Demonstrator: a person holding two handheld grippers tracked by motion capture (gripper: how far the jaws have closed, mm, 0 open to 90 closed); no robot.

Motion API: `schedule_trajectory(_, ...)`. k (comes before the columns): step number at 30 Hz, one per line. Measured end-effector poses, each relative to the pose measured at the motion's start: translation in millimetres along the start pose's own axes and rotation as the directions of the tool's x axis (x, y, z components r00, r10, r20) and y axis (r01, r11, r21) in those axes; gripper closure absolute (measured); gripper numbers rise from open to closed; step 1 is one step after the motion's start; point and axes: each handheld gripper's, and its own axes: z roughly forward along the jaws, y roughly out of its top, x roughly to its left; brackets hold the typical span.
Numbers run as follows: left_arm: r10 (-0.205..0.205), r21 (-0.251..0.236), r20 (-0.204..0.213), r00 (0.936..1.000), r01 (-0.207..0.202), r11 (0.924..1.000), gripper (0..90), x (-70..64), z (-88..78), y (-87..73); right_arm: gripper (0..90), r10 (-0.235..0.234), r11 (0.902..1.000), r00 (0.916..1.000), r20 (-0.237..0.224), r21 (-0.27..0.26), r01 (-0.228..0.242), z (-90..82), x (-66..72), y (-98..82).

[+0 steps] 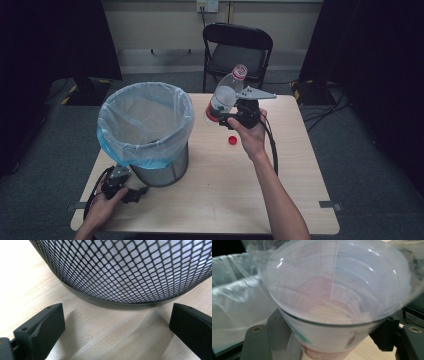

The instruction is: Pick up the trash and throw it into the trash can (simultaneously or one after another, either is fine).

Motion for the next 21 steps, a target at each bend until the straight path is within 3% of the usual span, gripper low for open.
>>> schedule_trajectory(9, 0.001, 0.000, 0.000, 1.0000, -0.001, 1.0000, 0.0, 0.0, 0.0, 0.0, 29.7, -0.018, 0.9974, 0.9998, -0.003, -0.069, 0.017, -6.3, 9.5, 20.0)
schedule_trajectory(21, 0.000, 0.000, 0.001, 1.0000, 0.000, 1.0000, 0.0, 0.1, 0.0, 0.0, 29.8, -0.016, 0.9869, 0.9999, 0.005, -0.161, 0.016, -15.7, 13.4, 40.4)
